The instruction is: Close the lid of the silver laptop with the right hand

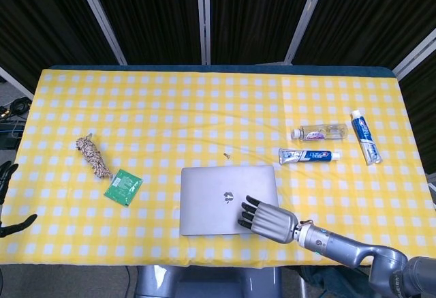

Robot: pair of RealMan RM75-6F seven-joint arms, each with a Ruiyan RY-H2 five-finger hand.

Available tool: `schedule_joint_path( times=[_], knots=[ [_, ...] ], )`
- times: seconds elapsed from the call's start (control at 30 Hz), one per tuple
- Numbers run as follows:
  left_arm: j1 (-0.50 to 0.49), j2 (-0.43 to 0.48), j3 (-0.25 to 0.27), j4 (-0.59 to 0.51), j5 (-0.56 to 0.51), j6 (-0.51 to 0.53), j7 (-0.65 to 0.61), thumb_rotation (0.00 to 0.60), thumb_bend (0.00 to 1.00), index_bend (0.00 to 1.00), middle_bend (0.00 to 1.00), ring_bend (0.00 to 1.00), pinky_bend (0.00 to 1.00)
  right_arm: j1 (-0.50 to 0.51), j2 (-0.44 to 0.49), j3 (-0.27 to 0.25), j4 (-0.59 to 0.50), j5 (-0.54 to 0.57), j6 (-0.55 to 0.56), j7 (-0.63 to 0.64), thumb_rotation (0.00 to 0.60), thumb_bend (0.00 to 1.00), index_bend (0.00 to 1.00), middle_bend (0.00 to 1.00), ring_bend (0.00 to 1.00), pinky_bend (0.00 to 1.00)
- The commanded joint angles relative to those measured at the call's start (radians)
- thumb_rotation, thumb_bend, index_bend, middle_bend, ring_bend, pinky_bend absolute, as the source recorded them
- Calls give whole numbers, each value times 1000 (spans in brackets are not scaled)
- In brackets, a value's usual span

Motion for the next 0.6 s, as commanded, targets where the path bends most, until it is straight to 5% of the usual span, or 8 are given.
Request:
schedule_joint_path(
  times=[0.03,0.17,0.3,0.43,0.6],
  knots=[
    [2,3,0,-1,3,6,-6,600,0,0,0,0,0,-59,56,36,14,11,168,41,600,1000,232,262,182,198],
    [7,7,3,-3,14,16,-14,600,0,0,0,0,0,-164,106,59,45,62,373,114,600,880,208,234,173,146],
    [5,1,-3,11,19,26,-1,600,0,0,0,0,0,-293,120,81,17,232,492,193,600,449,87,105,50,2],
    [3,-16,-5,33,24,31,1,600,0,0,0,0,0,-400,113,78,-32,350,565,260,600,20,3,3,0,0],
    [8,-17,-2,41,37,44,-12,600,0,0,0,0,0,-485,130,56,-61,431,587,283,600,0,0,0,0,0]
  ],
)
